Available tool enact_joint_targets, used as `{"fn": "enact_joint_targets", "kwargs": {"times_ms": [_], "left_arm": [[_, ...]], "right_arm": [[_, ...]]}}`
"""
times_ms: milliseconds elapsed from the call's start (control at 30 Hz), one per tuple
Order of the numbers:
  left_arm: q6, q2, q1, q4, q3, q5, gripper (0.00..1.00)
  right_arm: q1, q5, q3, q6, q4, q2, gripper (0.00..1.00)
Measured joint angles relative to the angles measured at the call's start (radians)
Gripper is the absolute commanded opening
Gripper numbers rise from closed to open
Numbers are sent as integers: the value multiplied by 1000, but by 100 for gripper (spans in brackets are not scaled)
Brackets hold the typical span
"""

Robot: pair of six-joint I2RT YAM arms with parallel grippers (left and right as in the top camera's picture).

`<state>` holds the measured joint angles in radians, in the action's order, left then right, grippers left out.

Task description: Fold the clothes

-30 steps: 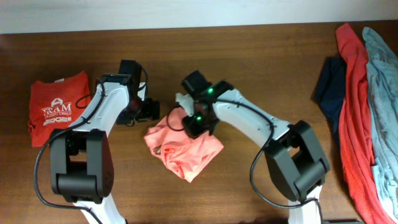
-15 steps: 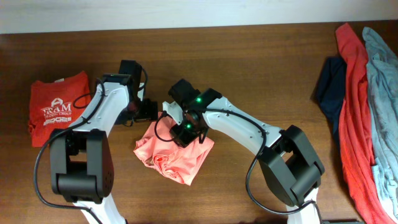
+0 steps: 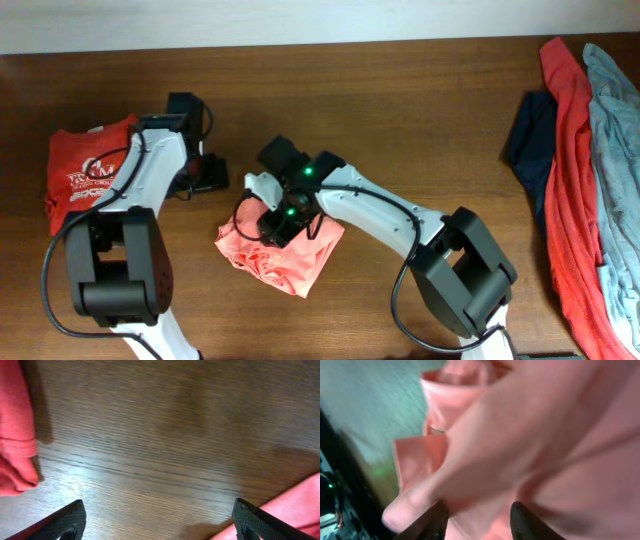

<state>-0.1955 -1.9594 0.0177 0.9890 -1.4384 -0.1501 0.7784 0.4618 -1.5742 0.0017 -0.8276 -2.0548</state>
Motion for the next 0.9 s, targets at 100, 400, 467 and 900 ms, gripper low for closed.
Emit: {"fn": "enact_joint_targets", "kwargs": {"times_ms": [100,400,467,900], "left_arm": [[-3,0,-12,4,0,1,93],[-7,0,-31,10,0,3,93],[-7,0,-39,10,0,3,93],[-7,0,-54,19,0,32,93]], "right_arm": [[24,0,0,3,40,-5,49],[116,30,0,16,159,-61,54],[134,56,1,16,187,-61,60],[156,79,-1,-14,81,-61,54]]}}
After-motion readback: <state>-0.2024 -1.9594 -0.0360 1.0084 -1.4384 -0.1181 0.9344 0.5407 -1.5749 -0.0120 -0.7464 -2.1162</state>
